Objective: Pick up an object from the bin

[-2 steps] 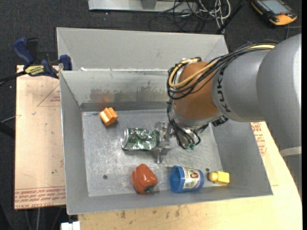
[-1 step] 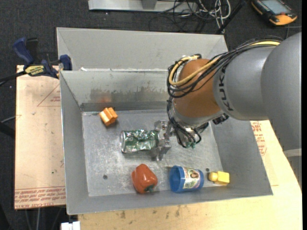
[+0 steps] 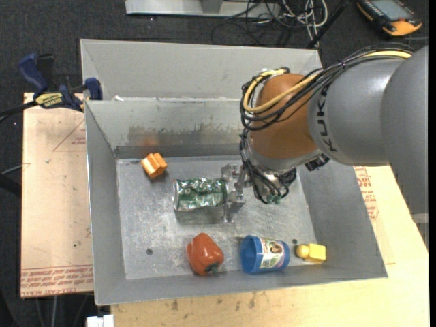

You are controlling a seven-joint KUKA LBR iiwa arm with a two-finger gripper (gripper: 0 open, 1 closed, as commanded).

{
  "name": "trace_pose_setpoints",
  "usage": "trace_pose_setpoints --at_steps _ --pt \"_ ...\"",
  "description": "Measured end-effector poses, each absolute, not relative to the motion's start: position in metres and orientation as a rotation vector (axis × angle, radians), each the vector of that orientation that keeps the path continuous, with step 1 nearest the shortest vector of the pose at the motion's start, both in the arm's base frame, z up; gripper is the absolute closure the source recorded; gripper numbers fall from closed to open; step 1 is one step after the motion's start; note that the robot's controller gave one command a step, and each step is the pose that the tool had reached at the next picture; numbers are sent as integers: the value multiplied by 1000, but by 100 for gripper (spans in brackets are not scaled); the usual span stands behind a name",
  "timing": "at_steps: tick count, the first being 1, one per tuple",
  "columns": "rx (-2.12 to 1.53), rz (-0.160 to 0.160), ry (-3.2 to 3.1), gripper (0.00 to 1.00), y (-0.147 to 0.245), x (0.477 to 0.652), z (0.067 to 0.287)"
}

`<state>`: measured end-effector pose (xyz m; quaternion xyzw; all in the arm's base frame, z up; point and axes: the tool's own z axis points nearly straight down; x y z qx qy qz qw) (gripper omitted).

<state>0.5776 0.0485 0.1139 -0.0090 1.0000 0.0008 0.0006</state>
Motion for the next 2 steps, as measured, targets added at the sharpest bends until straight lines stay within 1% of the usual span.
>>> trace_pose_setpoints --at_steps 1,2 --pt "-5 2 3140 100 47 573 131" --pt "-81 2 3134 100 49 582 98"
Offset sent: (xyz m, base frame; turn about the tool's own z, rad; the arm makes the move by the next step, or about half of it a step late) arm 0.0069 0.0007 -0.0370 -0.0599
